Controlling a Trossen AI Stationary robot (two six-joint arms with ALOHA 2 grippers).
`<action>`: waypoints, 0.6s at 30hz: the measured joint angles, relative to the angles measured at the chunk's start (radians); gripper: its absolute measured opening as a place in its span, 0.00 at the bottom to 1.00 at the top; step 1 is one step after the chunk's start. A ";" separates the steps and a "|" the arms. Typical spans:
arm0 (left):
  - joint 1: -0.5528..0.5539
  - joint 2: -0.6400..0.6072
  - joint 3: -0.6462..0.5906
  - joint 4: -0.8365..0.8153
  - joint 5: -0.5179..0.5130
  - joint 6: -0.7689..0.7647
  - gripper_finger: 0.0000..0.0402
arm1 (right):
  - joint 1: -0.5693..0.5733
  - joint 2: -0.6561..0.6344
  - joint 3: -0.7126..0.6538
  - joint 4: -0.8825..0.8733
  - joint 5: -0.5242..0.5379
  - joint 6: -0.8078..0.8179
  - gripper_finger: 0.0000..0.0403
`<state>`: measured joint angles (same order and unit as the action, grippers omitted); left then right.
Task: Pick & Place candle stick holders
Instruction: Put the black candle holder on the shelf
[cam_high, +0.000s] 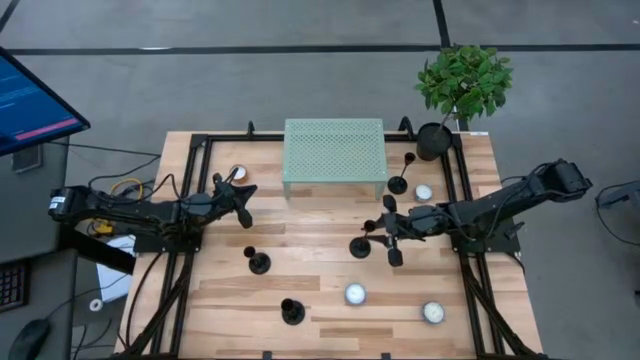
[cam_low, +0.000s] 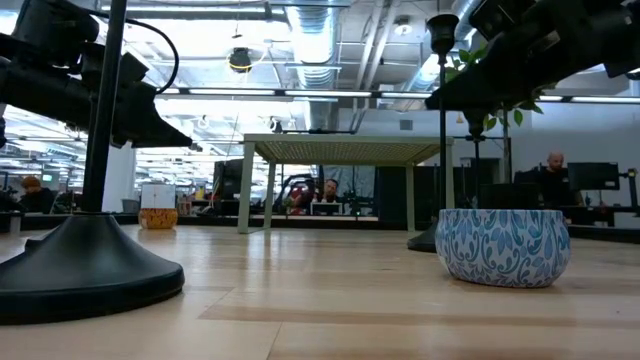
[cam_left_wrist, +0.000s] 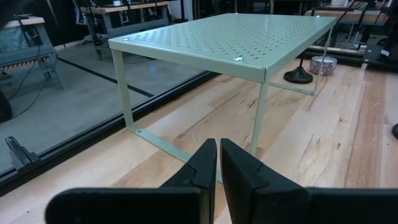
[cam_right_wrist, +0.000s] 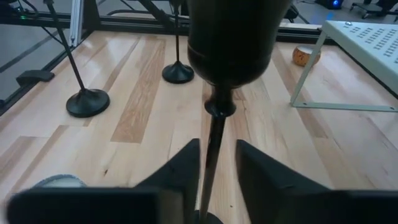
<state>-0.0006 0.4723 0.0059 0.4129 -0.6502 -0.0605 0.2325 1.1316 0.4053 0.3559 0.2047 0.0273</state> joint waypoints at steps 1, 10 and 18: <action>0.000 0.000 0.000 0.000 0.000 0.000 0.06 | 0.000 0.000 0.000 0.000 -0.008 0.000 0.15; 0.000 0.000 0.000 0.000 0.000 0.000 0.06 | 0.000 0.000 0.035 -0.005 -0.036 -0.006 0.05; 0.000 0.000 0.000 0.000 0.000 0.000 0.06 | -0.022 0.000 0.202 -0.169 -0.024 -0.060 0.03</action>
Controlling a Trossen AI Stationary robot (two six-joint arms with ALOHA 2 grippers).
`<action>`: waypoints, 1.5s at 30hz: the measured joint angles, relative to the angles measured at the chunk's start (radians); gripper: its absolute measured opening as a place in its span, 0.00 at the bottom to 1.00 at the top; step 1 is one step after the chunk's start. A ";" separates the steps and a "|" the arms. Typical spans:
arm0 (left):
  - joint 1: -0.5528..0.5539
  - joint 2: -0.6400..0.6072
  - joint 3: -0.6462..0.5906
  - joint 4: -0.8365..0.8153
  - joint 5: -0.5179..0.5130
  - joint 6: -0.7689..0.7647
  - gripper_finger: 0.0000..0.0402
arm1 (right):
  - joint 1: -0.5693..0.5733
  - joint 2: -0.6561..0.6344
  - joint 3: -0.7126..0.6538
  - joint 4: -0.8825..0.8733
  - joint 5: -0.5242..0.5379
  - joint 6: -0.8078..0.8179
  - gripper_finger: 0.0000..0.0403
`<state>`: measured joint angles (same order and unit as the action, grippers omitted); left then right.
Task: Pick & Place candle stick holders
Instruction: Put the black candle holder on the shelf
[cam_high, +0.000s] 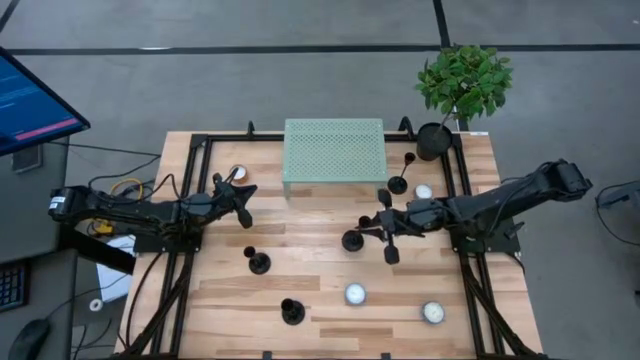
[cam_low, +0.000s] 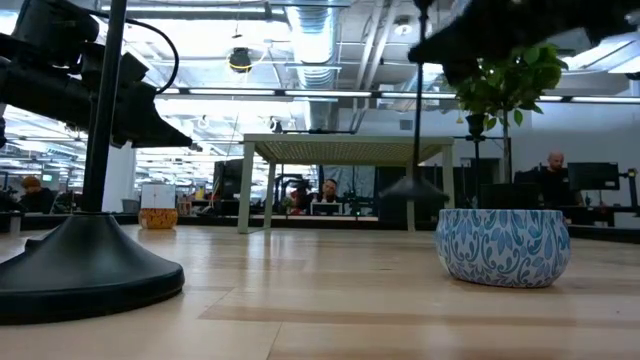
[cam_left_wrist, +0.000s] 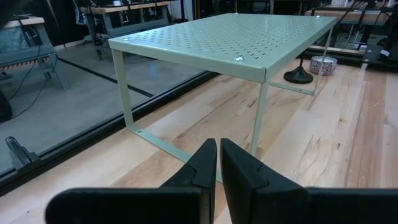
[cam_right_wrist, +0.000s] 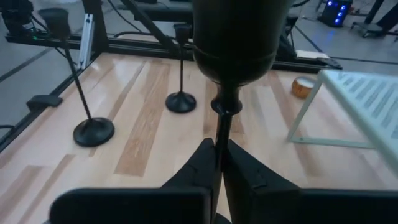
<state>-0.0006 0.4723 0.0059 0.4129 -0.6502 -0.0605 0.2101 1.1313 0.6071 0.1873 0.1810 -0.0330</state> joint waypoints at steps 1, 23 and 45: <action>0.000 0.000 0.000 0.000 0.000 0.000 0.06 | -0.008 0.000 0.029 -0.037 0.000 -0.009 0.03; 0.000 0.000 0.000 0.000 0.000 0.000 0.06 | -0.476 -0.103 0.586 -0.520 -0.105 -0.162 0.01; 0.000 0.000 0.000 0.000 0.000 0.000 0.06 | -0.972 0.137 0.587 -0.409 -0.397 -0.123 0.02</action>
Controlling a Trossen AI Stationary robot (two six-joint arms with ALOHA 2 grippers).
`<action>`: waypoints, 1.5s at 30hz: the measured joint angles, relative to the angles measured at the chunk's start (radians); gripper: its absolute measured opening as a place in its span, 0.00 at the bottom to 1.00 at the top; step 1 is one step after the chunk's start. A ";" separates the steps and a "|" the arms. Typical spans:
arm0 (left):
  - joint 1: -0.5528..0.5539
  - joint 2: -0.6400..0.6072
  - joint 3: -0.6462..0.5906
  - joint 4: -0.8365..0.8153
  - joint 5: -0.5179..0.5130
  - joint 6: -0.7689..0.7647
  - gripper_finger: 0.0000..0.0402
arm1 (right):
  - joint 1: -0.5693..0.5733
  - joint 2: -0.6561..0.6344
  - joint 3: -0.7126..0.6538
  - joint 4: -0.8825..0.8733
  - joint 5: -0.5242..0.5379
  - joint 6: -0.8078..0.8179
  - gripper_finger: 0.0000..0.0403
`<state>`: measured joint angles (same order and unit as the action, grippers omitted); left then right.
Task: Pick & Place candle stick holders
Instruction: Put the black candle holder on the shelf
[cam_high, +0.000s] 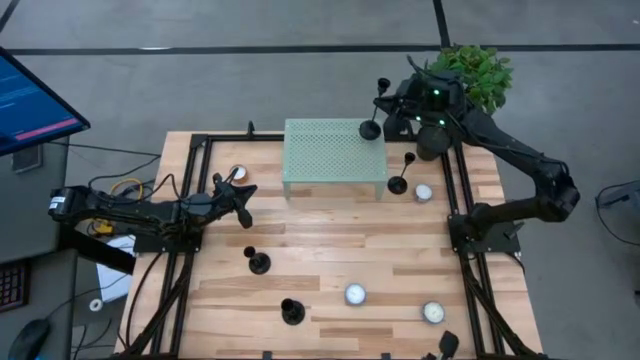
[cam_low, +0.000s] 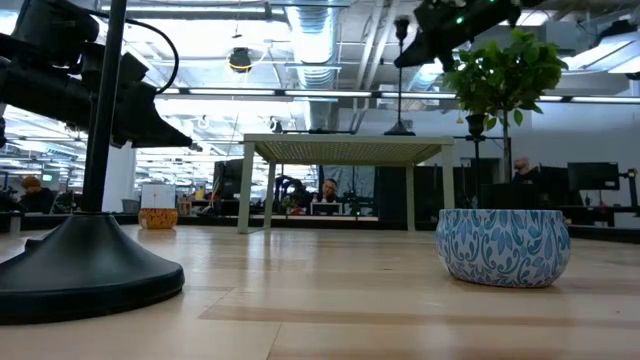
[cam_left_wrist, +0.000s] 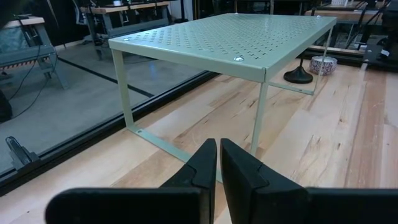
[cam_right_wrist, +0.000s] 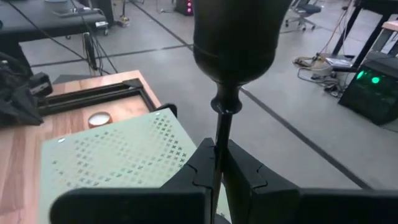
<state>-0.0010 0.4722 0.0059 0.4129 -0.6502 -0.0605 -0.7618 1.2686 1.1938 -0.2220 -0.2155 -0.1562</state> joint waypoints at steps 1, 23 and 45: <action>0.000 0.000 0.000 0.000 0.000 0.000 0.06 | -0.001 0.008 0.000 0.013 0.001 0.000 0.02; 0.000 0.000 0.000 0.000 0.000 0.000 0.06 | -0.056 0.110 0.000 0.084 -0.023 -0.009 0.02; 0.000 0.000 0.000 0.000 0.000 0.000 0.06 | -0.066 0.126 0.000 0.077 -0.073 -0.005 0.10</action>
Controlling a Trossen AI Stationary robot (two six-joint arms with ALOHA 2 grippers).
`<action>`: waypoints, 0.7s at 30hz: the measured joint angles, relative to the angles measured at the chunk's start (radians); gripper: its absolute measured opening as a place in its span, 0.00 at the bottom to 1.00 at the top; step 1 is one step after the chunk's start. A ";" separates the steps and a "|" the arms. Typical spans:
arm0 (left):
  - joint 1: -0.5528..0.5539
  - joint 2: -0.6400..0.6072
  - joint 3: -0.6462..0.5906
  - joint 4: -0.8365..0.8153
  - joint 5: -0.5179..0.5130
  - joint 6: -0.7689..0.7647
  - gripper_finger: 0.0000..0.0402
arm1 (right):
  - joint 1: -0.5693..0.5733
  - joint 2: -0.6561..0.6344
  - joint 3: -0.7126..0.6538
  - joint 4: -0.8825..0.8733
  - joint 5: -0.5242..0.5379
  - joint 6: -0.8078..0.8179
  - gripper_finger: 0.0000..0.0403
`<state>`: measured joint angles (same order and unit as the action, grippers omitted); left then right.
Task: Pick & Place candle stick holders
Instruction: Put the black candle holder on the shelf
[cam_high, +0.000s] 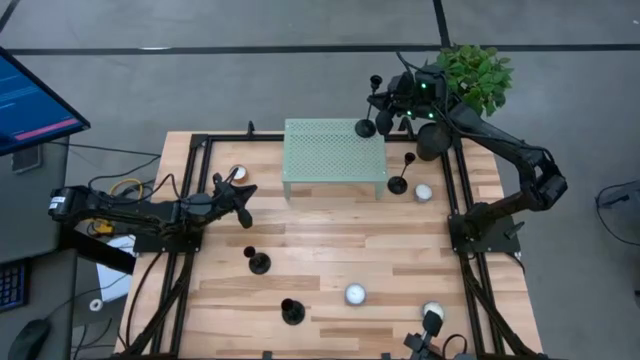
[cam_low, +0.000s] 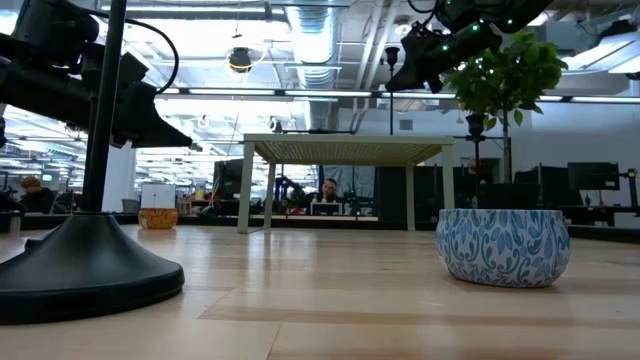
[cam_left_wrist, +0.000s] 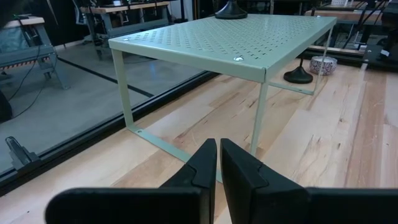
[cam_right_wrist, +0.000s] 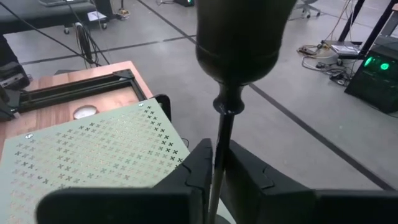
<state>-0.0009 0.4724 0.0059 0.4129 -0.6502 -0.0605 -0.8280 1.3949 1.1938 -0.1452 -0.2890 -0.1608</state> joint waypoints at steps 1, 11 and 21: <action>0.000 0.000 0.000 0.000 0.000 0.000 0.06 | 0.000 0.000 0.000 0.000 0.001 0.001 0.12; 0.000 0.000 0.000 0.000 0.000 0.000 0.06 | 0.000 -0.001 0.000 0.006 0.001 0.005 0.32; 0.000 0.000 0.000 0.000 0.000 0.000 0.06 | 0.000 -0.006 0.002 0.006 0.002 0.004 0.55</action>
<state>-0.0006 0.4725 0.0059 0.4129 -0.6502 -0.0605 -0.8280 1.3889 1.1956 -0.1394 -0.2871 -0.1564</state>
